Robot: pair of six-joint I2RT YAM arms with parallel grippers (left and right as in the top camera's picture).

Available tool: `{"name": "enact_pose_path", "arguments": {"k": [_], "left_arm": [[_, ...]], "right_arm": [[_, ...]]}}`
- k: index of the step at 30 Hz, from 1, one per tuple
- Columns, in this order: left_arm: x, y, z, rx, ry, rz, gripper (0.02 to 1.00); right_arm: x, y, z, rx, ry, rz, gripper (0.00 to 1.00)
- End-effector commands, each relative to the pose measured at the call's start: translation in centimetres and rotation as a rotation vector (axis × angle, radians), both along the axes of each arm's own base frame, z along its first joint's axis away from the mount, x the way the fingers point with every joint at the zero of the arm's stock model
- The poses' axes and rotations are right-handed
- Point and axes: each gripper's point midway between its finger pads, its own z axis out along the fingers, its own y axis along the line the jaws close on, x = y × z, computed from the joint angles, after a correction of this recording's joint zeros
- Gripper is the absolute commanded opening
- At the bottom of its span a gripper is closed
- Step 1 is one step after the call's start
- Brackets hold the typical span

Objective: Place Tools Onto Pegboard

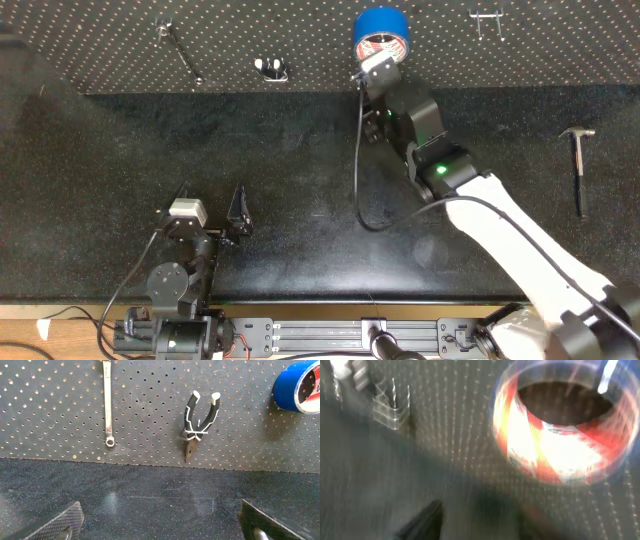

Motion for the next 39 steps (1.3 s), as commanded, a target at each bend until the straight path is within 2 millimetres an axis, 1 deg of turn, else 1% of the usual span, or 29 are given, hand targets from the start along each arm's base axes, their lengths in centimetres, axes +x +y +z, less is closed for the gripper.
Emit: {"name": "enact_pose_path", "arguments": {"k": [1, 2, 4, 5, 6, 7, 8, 9, 11, 12, 15, 19, 22, 24, 26, 27, 28, 30, 32, 33, 35, 39], "left_arm": [[0.0, 0.2, -0.2, 0.006, 0.003, 0.008, 0.996], [0.0, 0.2, -0.2, 0.007, 0.003, 0.008, 0.996], [0.0, 0.2, -0.2, 0.006, 0.003, 0.008, 0.996], [0.0, 0.2, -0.2, 0.006, 0.003, 0.008, 0.996], [0.0, 0.2, -0.2, 0.006, 0.003, 0.008, 0.996], [0.0, 0.2, -0.2, 0.006, 0.003, 0.008, 0.996], [0.0, 0.2, -0.2, 0.006, 0.003, 0.008, 0.996], [0.0, 0.2, -0.2, 0.006, 0.003, 0.008, 0.996], [0.0, 0.2, -0.2, 0.007, 0.003, 0.008, 0.996], [0.0, 0.2, -0.2, 0.006, 0.003, 0.008, 0.996], [0.0, 0.2, -0.2, 0.006, 0.003, 0.008, 0.996], [0.0, 0.2, -0.2, 0.006, 0.003, 0.008, 0.996], [0.0, 0.2, -0.2, 0.006, 0.003, 0.008, 0.996], [0.0, 0.2, -0.2, 0.006, 0.003, 0.008, 0.993], [0.0, 0.2, -0.2, 0.006, 0.003, 0.008, 0.996], [0.0, 0.2, -0.2, 0.006, 0.003, 0.008, 0.996], [0.0, 0.2, -0.2, 0.006, 0.003, 0.008, 0.996], [0.0, 0.2, -0.2, 0.006, 0.003, 0.008, 0.996], [0.0, 0.2, -0.2, 0.006, 0.003, 0.008, 0.996], [0.0, 0.2, -0.2, 0.006, 0.003, 0.008, 0.996], [0.0, 0.2, -0.2, 0.006, 0.003, 0.008, 0.996], [0.0, 0.2, -0.2, 0.006, 0.003, 0.008, 0.998]], "right_arm": [[-4.9, -4.3, -0.9, -0.016, 0.199, -0.077, 0.739], [-6.8, -6.3, -2.1, -0.055, 0.294, -0.106, 0.787], [-10.1, -10.1, -4.2, -0.116, 0.465, -0.192, 0.794], [-12.0, -12.7, -5.3, -0.141, 0.57, -0.265, 0.803], [-13.3, -14.9, -6.0, -0.153, 0.646, -0.33, 0.829], [-14.1, -17.0, -6.4, -0.157, 0.699, -0.396, 0.866], [-14.7, -18.8, -6.7, -0.158, 0.736, -0.446, 0.908], [-15.1, -21.0, -7.0, -0.158, 0.764, -0.505, 0.945], [-15.3, -24.1, -7.4, -0.154, 0.791, -0.568, 0.956], [-15.6, -25.6, -7.7, -0.15, 0.81, -0.596, 0.982], [-16.0, -29.3, -8.7, -0.145, 0.842, -0.655, 0.976], [-15.6, -33.4, -10.0, -0.139, 0.831, -0.714, 0.976], [-15.3, -35.5, -11.3, -0.143, 0.838, -0.729, 0.976], [-15.2, -36.4, -12.2, -0.13, 0.848, -0.751, 0.976], [-15.1, -36.1, -12.8, -0.091, 0.866, -0.738, 0.976], [-14.7, -36.2, -12.9, -0.076, 0.851, -0.737, 0.976], [-14.4, -36.7, -12.9, -0.078, 0.834, -0.743, 0.976], [-13.8, -37.0, -12.9, -0.058, 0.791, -0.691, 0.976], [-13.9, -37.8, -13.2, -0.018, 0.778, -0.692, 0.976], [-14.1, -38.2, -13.6, -0.004, 0.783, -0.698, 0.976], [-13.7, -38.1, -14.6, 0.001, 0.777, -0.61, 0.976], [-13.4, -38.4, -16.3, -0.022, 0.794, -0.558, 0.974]]}}
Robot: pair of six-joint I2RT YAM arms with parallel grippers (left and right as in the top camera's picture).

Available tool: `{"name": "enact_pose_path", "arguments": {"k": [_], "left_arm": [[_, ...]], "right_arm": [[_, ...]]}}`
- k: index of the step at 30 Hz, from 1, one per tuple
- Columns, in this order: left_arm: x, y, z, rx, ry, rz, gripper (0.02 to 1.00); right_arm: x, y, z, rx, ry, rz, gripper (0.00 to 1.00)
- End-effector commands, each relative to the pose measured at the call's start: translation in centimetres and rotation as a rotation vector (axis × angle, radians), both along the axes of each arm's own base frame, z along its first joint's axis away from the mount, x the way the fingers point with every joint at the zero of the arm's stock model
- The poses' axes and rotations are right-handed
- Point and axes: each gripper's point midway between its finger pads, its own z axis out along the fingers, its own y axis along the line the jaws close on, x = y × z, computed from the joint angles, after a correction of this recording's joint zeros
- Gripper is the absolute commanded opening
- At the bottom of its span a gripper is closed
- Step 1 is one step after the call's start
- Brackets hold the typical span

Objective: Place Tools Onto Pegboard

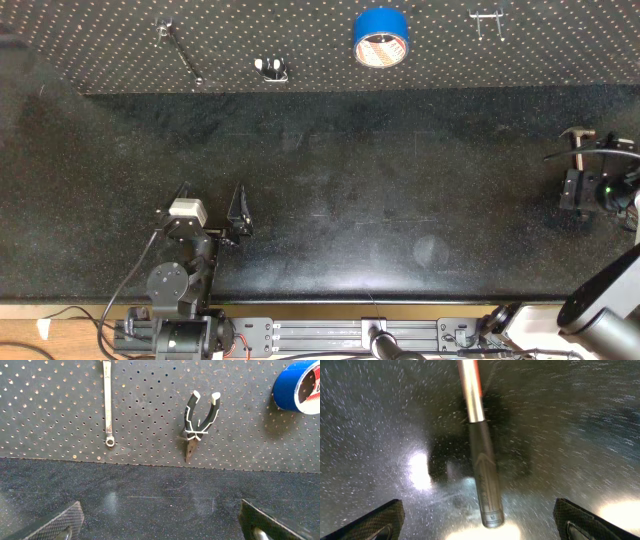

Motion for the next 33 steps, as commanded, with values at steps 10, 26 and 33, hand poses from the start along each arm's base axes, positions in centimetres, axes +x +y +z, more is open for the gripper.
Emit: {"name": "enact_pose_path", "arguments": {"k": [10, 26, 33], "left_arm": [[0.0, 0.1, -0.2, 0.006, 0.003, 0.008, 0.996], [0.0, 0.1, -0.2, 0.006, 0.003, 0.008, 0.996], [0.0, 0.1, -0.2, 0.006, 0.003, 0.008, 0.998]], "right_arm": [[-0.7, -0.2, -3.0, -0.008, 0.086, 0.195, 0.978], [-0.9, -0.7, -4.3, -0.019, 0.116, 0.191, 0.077], [5.1, 3.4, 6.3, 0.103, -0.383, 0.126, 0.075]]}}
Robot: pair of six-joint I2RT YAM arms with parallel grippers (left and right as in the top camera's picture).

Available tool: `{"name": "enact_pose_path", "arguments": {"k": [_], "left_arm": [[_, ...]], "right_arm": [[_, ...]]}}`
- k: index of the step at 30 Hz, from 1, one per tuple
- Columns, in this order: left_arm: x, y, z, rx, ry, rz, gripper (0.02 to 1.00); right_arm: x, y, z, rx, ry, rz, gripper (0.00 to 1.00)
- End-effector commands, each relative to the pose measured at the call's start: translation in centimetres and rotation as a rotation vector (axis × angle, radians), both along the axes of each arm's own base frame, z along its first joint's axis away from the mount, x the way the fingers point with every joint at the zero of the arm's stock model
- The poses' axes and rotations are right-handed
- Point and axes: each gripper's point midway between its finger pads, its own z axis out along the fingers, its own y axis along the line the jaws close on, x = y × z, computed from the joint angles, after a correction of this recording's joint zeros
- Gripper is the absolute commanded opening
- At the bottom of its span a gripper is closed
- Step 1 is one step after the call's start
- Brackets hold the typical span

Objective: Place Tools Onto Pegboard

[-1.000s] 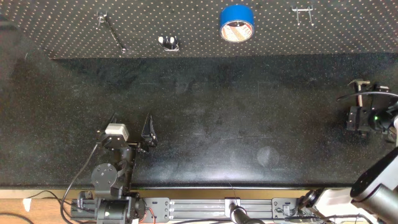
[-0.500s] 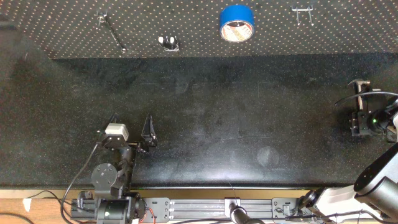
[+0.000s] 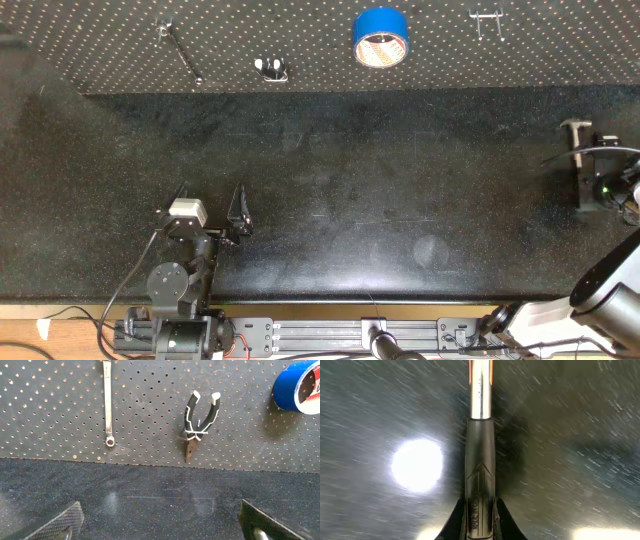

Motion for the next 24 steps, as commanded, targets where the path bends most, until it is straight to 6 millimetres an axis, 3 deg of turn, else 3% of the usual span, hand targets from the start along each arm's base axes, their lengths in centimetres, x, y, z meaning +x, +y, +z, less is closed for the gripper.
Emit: {"name": "enact_pose_path", "arguments": {"k": [1, 3, 6, 9, 13, 24], "left_arm": [[0.0, 0.1, -0.2, 0.006, 0.003, 0.008, 0.996], [0.0, 0.1, -0.2, 0.006, 0.003, 0.008, 0.996], [0.0, 0.1, -0.2, 0.006, 0.003, 0.008, 0.996], [0.0, 0.1, -0.2, 0.006, 0.003, 0.008, 0.993], [0.0, 0.1, -0.2, 0.006, 0.003, 0.008, 0.996], [0.0, 0.1, -0.2, 0.006, 0.003, 0.008, 0.996]], "right_arm": [[4.5, 4.5, 10.4, 0.151, -0.419, -0.04, 0.075], [6.2, 7.2, 15.2, 0.143, -0.569, 0.006, 0.077], [8.4, 12.5, 20.9, 0.111, -0.752, 0.154, 0.075], [9.5, 17.1, 23.0, 0.115, -0.823, 0.272, 0.075], [10.1, 19.6, 22.1, 0.115, -0.792, 0.326, 0.075], [11.2, 19.7, 17.5, 0.169, -0.66, 0.298, 0.075]]}}
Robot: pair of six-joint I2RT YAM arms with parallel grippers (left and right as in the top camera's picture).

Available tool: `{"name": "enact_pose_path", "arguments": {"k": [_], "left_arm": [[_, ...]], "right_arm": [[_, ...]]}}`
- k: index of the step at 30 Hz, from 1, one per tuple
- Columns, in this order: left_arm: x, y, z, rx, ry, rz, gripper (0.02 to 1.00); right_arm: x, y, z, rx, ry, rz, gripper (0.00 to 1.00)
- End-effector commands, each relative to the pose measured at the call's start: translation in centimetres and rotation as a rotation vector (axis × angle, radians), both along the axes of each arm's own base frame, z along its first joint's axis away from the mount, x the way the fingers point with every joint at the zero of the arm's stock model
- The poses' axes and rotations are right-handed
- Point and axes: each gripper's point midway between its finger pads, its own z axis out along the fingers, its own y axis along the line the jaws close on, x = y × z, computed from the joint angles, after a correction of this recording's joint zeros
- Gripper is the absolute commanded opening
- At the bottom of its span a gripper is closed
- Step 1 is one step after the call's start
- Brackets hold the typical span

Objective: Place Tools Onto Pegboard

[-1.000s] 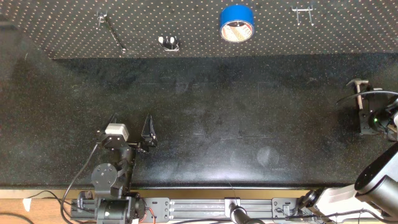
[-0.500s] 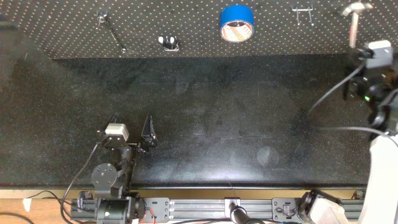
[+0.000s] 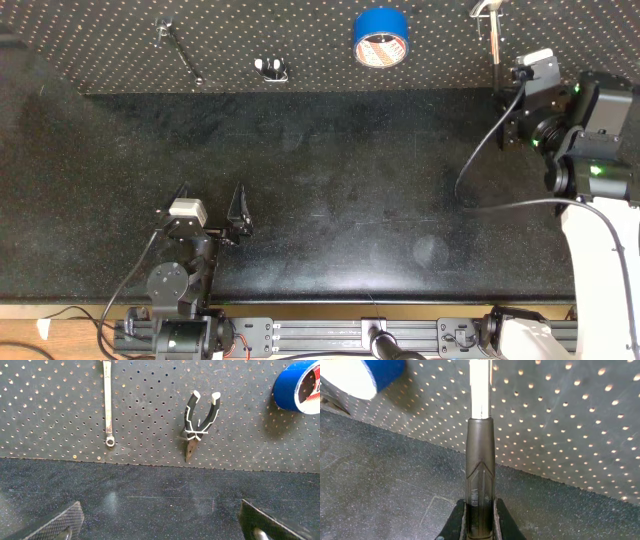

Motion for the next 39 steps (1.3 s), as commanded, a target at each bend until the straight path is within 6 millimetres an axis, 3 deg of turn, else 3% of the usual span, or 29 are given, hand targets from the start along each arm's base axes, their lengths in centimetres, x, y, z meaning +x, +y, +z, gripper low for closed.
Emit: {"name": "enact_pose_path", "arguments": {"k": [1, 7, 10, 13, 14, 15, 16, 18, 21, 25, 27, 31, 34, 39], "left_arm": [[0.0, 0.1, -0.2, 0.006, 0.003, 0.008, 0.998], [0.0, 0.1, -0.2, 0.006, 0.003, 0.008, 0.996], [0.0, 0.1, -0.2, 0.006, 0.003, 0.008, 0.996], [0.0, 0.1, -0.2, 0.006, 0.003, 0.008, 0.996], [0.0, 0.1, -0.2, 0.006, 0.003, 0.008, 0.996], [0.0, 0.1, -0.2, 0.006, 0.003, 0.008, 0.996], [0.0, 0.1, -0.2, 0.006, 0.003, 0.008, 0.996], [0.0, 0.1, -0.2, 0.006, 0.003, 0.008, 0.998], [0.0, 0.1, -0.2, 0.006, 0.003, 0.008, 0.996], [0.0, 0.1, -0.2, 0.006, 0.003, 0.008, 0.996], [0.0, 0.1, -0.2, 0.006, 0.003, 0.008, 0.996], [0.0, 0.1, -0.2, 0.006, 0.003, 0.008, 0.996], [0.0, 0.1, -0.2, 0.006, 0.003, 0.008, 0.993], [0.0, 0.1, -0.2, 0.007, 0.003, 0.007, 0.996]], "right_arm": [[0.4, 0.1, -1.8, 0.02, 0.061, -0.006, 0.075], [0.1, 0.1, -3.4, 0.03, 0.123, -0.007, 0.093], [0.1, 0.1, -3.4, 0.03, 0.123, -0.006, 0.281], [0.1, 0.1, -3.4, 0.03, 0.123, -0.006, 0.404], [0.1, 0.1, -3.4, 0.03, 0.123, -0.006, 0.496], [0.1, 0.1, -3.4, 0.03, 0.123, -0.006, 0.807], [0.1, 0.1, -3.4, 0.03, 0.121, -0.006, 0.976], [0.0, -0.1, -3.3, 0.017, 0.115, -0.016, 0.974], [-1.8, 0.1, -5.3, -0.025, 0.086, 0.002, 0.976], [-5.1, 0.6, -8.5, -0.061, -0.159, -0.009, 0.976], [-6.8, -0.2, -9.1, -0.029, -0.247, -0.124, 0.976], [-9.5, -0.6, -9.3, 0.102, -0.355, -0.251, 0.976], [-10.1, -0.9, -8.4, 0.121, -0.396, -0.296, 0.976], [-12.0, 3.1, -7.0, 0.162, -0.435, -0.159, 0.976]]}}
